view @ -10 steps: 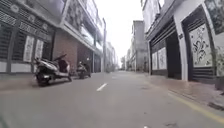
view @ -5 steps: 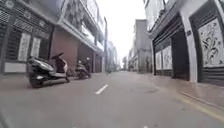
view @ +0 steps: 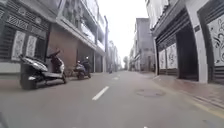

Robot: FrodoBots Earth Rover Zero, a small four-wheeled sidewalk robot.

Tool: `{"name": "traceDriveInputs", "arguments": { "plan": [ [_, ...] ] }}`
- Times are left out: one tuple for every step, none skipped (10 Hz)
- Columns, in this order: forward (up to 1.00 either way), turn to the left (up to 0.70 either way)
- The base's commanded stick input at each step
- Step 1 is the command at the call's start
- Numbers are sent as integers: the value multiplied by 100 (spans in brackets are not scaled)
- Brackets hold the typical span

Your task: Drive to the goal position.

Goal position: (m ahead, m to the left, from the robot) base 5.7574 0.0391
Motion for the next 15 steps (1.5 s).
{"name": "traceDriveInputs", "arguments": {
  "plan": [
    [85, 0],
    [85, 0],
    [85, 0],
    [85, 0],
    [85, 0],
    [85, 0],
    [85, 0],
    [85, 0],
    [85, 0],
    [85, 0],
    [85, -10],
    [85, -34],
    [85, -34],
    [85, -34],
    [85, -34]
  ]
}}
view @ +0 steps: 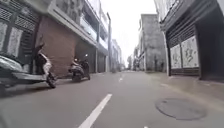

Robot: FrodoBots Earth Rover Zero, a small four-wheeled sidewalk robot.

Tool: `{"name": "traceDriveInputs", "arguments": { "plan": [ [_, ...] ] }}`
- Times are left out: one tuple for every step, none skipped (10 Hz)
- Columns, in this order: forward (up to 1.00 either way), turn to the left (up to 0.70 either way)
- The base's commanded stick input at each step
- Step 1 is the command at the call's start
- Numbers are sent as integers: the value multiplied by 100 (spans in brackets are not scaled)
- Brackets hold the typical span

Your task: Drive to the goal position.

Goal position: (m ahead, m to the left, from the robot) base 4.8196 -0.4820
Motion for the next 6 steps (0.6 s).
{"name": "traceDriveInputs", "arguments": {
  "plan": [
    [85, -34],
    [85, -34],
    [85, -30],
    [85, -4],
    [85, -2],
    [85, 0]
  ]
}}
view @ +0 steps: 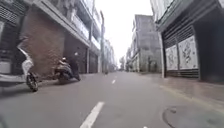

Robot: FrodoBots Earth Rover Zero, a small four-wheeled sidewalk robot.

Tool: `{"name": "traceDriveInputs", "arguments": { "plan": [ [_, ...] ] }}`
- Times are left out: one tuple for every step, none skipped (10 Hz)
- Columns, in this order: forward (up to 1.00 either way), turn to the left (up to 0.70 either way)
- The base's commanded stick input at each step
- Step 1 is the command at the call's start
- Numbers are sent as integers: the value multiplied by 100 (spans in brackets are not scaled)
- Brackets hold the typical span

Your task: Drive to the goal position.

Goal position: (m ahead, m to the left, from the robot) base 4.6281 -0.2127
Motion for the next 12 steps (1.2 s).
{"name": "traceDriveInputs", "arguments": {
  "plan": [
    [85, 0],
    [85, 0],
    [85, 0],
    [85, 0],
    [85, 0],
    [85, 0],
    [85, 0],
    [85, 0],
    [85, 0],
    [85, 0],
    [85, 0],
    [85, 0]
  ]
}}
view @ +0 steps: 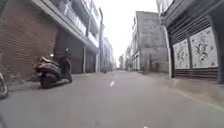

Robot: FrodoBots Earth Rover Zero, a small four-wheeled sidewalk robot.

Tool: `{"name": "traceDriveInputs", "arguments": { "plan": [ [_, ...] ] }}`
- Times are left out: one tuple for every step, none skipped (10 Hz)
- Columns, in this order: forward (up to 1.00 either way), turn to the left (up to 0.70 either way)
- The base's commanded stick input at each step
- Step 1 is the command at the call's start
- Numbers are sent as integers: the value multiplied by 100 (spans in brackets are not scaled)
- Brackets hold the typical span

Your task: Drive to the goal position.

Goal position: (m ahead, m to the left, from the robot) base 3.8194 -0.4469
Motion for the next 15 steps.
{"name": "traceDriveInputs", "arguments": {
  "plan": [
    [85, -9],
    [85, -34],
    [85, -34],
    [85, -34],
    [85, -16],
    [85, -4],
    [85, 0],
    [85, 0],
    [85, 0],
    [85, 0],
    [85, -10],
    [85, -34],
    [85, -34],
    [85, -34],
    [85, -34]
  ]
}}
